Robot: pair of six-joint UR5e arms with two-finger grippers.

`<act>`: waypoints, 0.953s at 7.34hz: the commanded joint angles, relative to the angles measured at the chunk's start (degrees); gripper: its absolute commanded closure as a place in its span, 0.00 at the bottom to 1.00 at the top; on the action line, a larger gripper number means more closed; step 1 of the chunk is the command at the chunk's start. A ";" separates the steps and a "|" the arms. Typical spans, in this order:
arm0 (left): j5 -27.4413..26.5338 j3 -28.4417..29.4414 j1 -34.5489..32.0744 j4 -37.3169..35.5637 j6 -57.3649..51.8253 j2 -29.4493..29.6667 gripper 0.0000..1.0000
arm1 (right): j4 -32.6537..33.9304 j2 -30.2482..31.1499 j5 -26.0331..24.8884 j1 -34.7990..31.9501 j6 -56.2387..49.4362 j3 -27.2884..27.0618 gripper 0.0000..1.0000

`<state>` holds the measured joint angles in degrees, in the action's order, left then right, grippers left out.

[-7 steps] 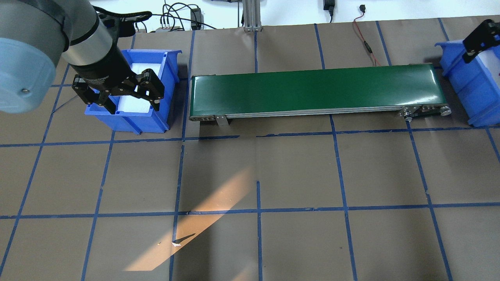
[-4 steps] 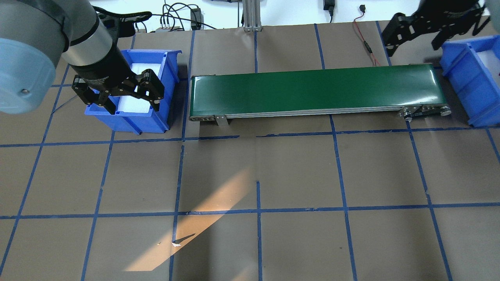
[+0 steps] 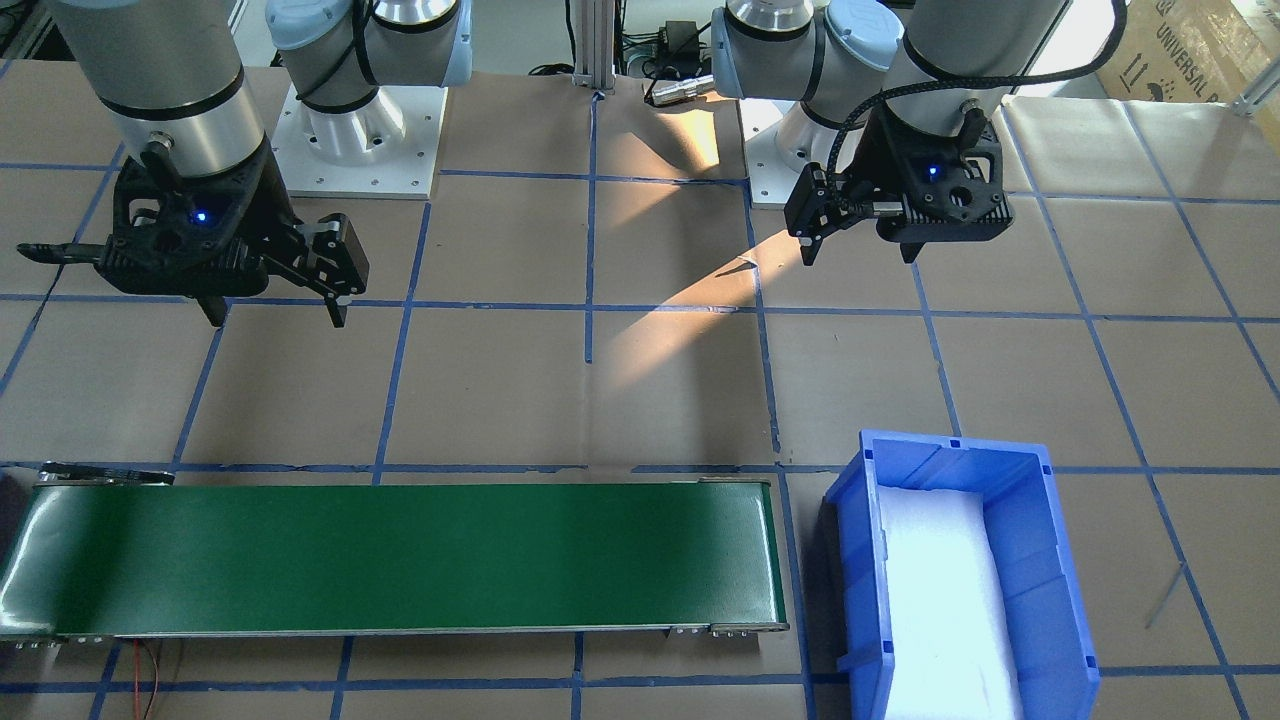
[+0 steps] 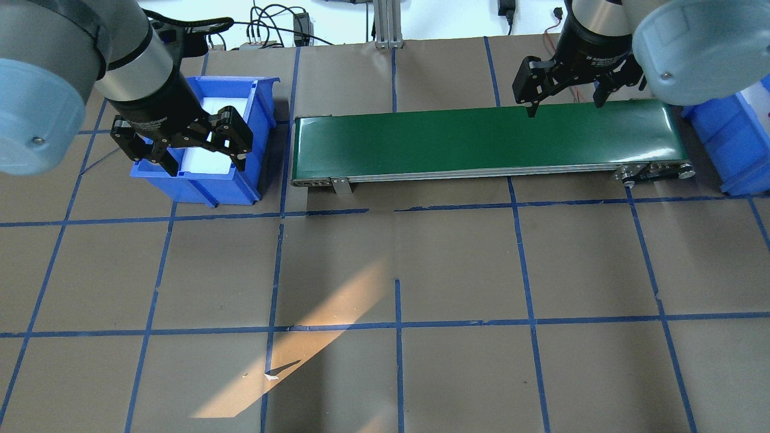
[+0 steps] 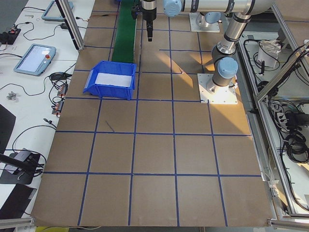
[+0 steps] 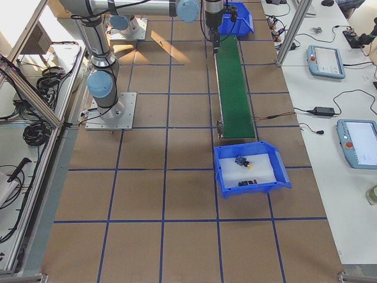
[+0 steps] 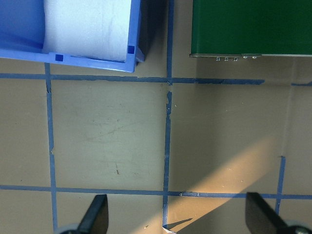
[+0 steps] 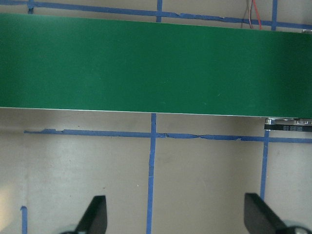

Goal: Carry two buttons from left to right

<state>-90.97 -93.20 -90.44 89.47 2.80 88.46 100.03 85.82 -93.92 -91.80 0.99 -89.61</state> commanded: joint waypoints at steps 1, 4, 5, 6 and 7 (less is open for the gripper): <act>0.00 -0.05 0.00 -0.09 0.01 -0.04 0.00 | 2.18 0.40 -0.38 -0.13 7.70 -1.54 0.00; 0.00 0.38 0.00 0.00 0.01 0.49 0.00 | -12.67 -3.01 0.49 -0.57 7.97 8.64 0.00; 0.00 0.21 -0.08 0.00 0.01 0.23 0.00 | -11.28 -2.85 0.58 -0.83 8.06 7.09 0.00; 0.00 0.03 0.00 -0.09 0.01 0.14 0.00 | -9.61 -2.33 0.75 -1.27 8.23 5.25 0.00; 0.00 -0.05 0.00 0.00 0.01 0.14 0.00 | -8.03 -2.41 3.10 -2.32 8.41 5.23 0.00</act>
<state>-90.97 -93.12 -90.47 89.44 2.81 88.64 90.47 83.38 -92.67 -93.12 9.17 -83.70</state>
